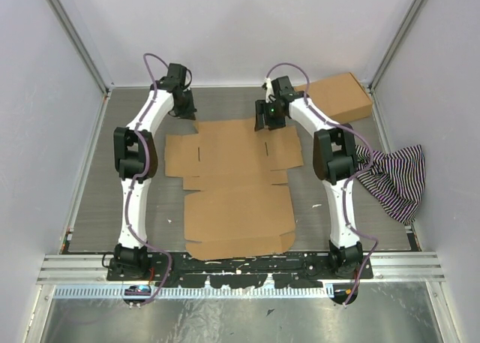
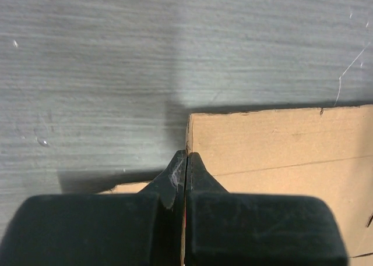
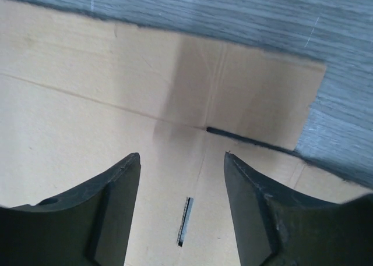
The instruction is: Fold the paper box
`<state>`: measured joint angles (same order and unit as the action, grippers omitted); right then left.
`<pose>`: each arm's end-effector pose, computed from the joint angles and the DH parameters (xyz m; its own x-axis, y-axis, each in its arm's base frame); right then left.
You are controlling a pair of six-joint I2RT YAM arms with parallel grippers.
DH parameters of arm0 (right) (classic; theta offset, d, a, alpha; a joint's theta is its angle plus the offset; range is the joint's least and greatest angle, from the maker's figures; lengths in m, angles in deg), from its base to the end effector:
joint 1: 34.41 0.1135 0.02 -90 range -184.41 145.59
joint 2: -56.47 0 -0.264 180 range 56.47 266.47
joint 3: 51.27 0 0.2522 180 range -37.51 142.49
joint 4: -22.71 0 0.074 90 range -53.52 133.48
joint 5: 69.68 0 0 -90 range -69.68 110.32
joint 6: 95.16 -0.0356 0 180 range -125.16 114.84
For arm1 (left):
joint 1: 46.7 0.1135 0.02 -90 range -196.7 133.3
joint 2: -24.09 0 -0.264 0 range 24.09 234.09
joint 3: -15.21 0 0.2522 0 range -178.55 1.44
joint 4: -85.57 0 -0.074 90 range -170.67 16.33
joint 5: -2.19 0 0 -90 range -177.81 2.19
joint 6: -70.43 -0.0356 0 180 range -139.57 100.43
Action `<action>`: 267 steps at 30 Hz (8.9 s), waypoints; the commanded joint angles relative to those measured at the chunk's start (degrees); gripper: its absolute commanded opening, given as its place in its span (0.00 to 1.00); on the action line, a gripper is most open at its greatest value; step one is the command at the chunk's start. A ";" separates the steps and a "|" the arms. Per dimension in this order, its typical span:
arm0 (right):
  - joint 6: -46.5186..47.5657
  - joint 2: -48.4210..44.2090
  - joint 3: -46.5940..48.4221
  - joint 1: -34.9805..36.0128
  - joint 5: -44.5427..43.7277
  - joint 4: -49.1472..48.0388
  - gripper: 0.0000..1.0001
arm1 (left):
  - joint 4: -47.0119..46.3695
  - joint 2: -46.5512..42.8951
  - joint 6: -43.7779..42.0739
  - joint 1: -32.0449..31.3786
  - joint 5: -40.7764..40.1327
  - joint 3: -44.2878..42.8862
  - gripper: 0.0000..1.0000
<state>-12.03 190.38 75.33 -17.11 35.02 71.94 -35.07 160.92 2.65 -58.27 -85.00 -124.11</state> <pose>0.4871 0.1612 0.1811 -0.8412 -0.1408 -0.5221 -0.3229 0.9052 0.2761 0.5134 -0.1069 0.2133 -0.8452 -0.2125 -0.4904 -0.1005 0.9644 -0.2447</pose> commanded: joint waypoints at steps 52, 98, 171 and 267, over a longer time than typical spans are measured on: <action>-5.43 -2.91 1.87 -3.54 9.13 2.16 0.62 | 5.05 -3.54 -6.96 -1.49 -0.71 4.63 0.00; -6.94 4.18 3.43 1.07 5.81 3.56 0.64 | 8.38 5.17 0.85 -6.77 9.35 -6.20 0.45; -13.40 -40.34 -56.62 -2.28 -1.32 -3.29 0.86 | -7.27 -38.06 9.59 -3.28 15.62 61.49 0.64; -11.23 -31.03 -47.91 0.67 2.43 -6.28 0.83 | -8.70 -39.98 14.26 -7.24 6.68 62.69 0.00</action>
<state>-23.71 158.42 26.13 -17.29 37.19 68.79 -42.34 119.98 16.70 -65.55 -79.12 -61.51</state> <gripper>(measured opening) 0.832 0.007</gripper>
